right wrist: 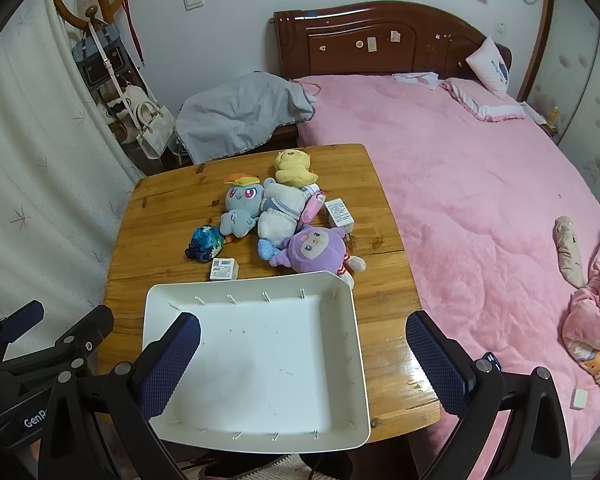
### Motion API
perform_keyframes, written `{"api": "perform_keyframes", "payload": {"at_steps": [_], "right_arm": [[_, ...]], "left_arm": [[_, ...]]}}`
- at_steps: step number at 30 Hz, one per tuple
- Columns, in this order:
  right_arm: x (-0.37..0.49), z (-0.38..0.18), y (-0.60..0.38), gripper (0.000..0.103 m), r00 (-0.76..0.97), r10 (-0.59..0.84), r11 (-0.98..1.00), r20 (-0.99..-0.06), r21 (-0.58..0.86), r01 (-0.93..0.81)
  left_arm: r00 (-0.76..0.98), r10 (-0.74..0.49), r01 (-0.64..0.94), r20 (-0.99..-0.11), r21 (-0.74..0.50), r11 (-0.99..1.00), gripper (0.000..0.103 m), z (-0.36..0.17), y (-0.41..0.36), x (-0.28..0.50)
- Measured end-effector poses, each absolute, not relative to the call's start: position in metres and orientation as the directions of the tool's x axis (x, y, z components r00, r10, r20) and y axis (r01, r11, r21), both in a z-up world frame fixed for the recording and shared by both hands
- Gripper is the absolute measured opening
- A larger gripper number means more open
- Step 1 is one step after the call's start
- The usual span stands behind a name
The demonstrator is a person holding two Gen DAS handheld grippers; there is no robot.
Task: Organize objects
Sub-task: 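Move both tools toward the toy pile beyond the white tray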
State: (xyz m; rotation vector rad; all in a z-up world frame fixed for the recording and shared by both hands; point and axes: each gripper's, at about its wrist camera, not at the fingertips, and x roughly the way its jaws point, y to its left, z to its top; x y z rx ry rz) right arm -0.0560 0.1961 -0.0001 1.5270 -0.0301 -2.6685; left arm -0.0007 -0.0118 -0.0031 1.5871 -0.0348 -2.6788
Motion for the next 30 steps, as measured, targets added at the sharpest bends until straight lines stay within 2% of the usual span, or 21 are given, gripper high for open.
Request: {"api": "perform_keyframes", "payload": {"at_steps": [30], "right_arm": [[-0.072,-0.004,0.162,0.103,-0.495,-0.014,-1.000,-0.869,0.024,-0.013]], "left_arm": [[-0.464,0.009,-0.049,-0.886,0.015,-0.999,0.101,-0.014,-0.039,-0.038]]}}
